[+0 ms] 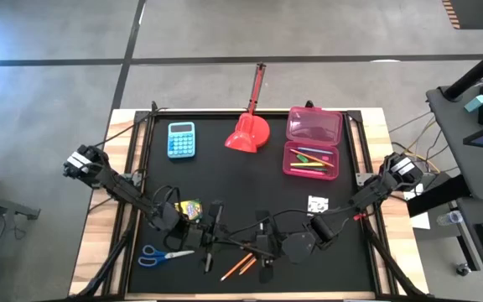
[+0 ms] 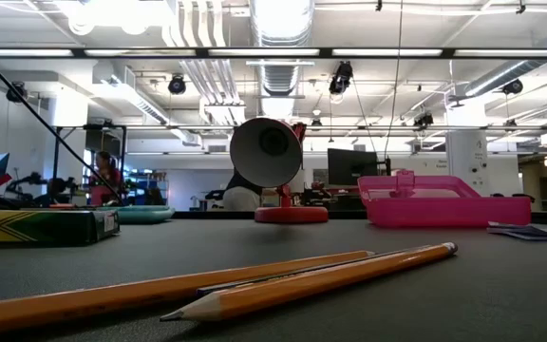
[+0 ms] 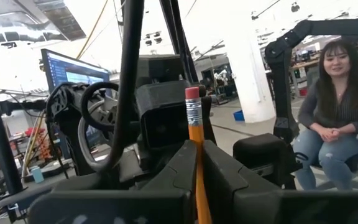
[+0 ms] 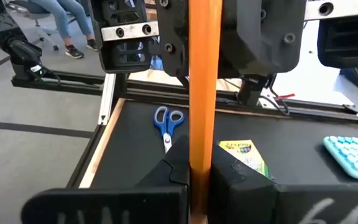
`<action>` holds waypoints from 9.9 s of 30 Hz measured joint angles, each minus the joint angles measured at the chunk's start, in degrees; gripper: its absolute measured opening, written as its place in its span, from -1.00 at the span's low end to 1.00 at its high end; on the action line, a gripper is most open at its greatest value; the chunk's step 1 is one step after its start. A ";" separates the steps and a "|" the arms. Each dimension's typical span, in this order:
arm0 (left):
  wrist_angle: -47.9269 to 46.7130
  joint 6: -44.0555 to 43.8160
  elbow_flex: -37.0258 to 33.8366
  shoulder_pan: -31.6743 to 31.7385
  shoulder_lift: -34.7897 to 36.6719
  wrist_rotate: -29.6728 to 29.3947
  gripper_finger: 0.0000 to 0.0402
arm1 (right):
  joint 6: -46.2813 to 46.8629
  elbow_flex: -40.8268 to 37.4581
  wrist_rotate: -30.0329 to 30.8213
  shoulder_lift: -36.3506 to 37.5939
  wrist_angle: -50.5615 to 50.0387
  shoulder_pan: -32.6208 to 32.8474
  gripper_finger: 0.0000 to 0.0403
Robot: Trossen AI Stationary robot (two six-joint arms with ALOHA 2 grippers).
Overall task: Pack school essentials
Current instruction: Put the orange pencil into the pink pencil supply box, then put the blue scissors into the pink supply box
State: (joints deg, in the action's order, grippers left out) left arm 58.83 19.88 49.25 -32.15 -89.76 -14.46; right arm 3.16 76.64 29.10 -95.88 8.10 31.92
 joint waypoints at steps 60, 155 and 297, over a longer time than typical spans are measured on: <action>-25.03 -21.03 -0.22 1.04 -2.84 -12.48 -0.24 | 16.55 -29.78 -0.78 15.30 -54.86 -42.86 -0.96; -101.73 -81.61 0.37 -20.97 0.03 25.11 -0.24 | 49.15 -16.17 -6.58 18.73 -58.92 -6.67 -0.38; -20.39 -13.15 5.60 18.18 -4.11 -15.98 -0.55 | 35.76 -0.40 20.91 23.00 -61.97 -5.18 -0.57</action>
State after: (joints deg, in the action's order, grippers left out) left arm 38.44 6.73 54.85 -13.97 -93.86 -30.44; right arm 38.92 76.24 50.02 -72.88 -53.88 26.74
